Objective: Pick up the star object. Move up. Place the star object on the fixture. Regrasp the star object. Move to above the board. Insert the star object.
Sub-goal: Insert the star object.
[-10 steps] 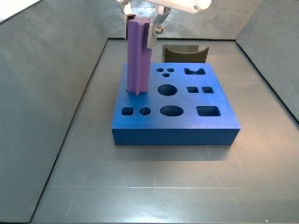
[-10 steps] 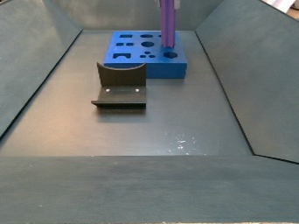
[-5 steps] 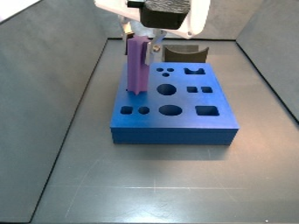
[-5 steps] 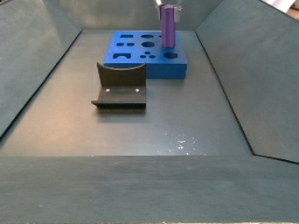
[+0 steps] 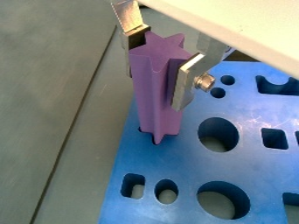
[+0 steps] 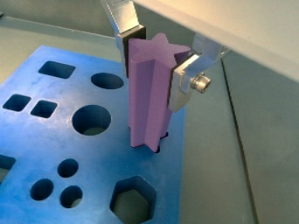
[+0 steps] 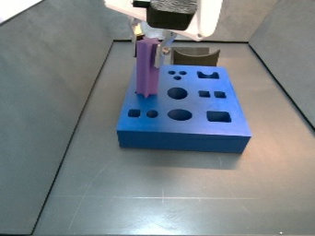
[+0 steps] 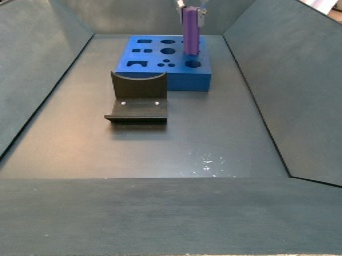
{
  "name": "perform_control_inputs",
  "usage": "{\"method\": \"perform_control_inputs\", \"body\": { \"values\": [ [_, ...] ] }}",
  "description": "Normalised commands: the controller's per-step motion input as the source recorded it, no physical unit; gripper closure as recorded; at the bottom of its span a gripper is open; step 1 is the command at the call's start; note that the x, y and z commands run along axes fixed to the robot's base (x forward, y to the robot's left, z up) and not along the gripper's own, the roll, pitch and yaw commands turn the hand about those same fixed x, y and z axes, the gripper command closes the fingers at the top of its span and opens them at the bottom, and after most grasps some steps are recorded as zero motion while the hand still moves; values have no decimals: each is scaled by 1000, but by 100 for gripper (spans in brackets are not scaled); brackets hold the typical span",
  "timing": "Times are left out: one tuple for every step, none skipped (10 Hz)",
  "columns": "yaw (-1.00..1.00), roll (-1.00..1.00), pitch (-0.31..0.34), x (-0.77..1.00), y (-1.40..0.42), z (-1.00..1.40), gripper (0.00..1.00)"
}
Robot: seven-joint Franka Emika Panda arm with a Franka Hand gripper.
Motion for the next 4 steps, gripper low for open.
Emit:
{"method": "perform_control_inputs", "body": {
  "values": [
    [-154,-239,0,0,177,-203,100],
    [0,-141,-80,0,31,-120,100],
    [-54,-3,-4,0,74,-94,100],
    [0,0,0,0,0,0,100]
  ]
}}
